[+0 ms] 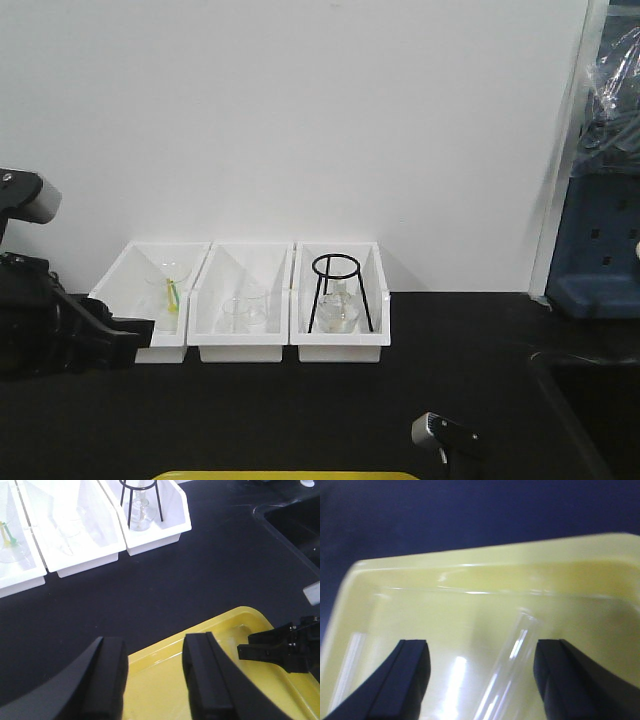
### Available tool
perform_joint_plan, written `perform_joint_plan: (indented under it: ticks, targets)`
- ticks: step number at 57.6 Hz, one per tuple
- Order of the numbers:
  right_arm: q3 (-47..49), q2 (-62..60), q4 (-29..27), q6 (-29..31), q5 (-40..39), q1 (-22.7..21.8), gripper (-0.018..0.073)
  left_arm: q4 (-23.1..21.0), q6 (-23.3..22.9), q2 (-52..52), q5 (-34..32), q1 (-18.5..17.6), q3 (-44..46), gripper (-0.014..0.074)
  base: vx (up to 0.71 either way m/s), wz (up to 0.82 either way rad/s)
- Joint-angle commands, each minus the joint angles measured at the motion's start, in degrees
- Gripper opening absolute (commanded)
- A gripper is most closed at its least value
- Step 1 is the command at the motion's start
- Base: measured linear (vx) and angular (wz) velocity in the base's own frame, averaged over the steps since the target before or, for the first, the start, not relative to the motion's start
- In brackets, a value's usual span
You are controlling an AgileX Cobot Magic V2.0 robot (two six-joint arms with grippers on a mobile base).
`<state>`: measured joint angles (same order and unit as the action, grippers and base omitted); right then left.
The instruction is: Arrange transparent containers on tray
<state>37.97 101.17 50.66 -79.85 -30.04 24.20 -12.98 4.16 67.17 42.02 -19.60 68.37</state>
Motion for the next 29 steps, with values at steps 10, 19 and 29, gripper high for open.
perform_joint_plan:
  ticks: [10,19,29]
  targets:
    - [1.5,-5.1,-3.7,2.2,-19.7,-0.2,0.0272,-1.0,1.1,-1.3,-3.8,-0.3,1.9,0.0309,0.00,0.00]
    - [1.5,-12.0,-5.9,5.6,-18.9,-0.3,-0.0015,-1.0,4.2,-1.9,-1.7,-0.3,1.8,0.0074,0.00,0.00]
    - [1.5,-23.6,-4.8,13.8,-9.4,-0.2,-0.0013,-1.0,7.7,-6.4,-3.3,-0.3,-3.4,-0.0009,0.00,0.00]
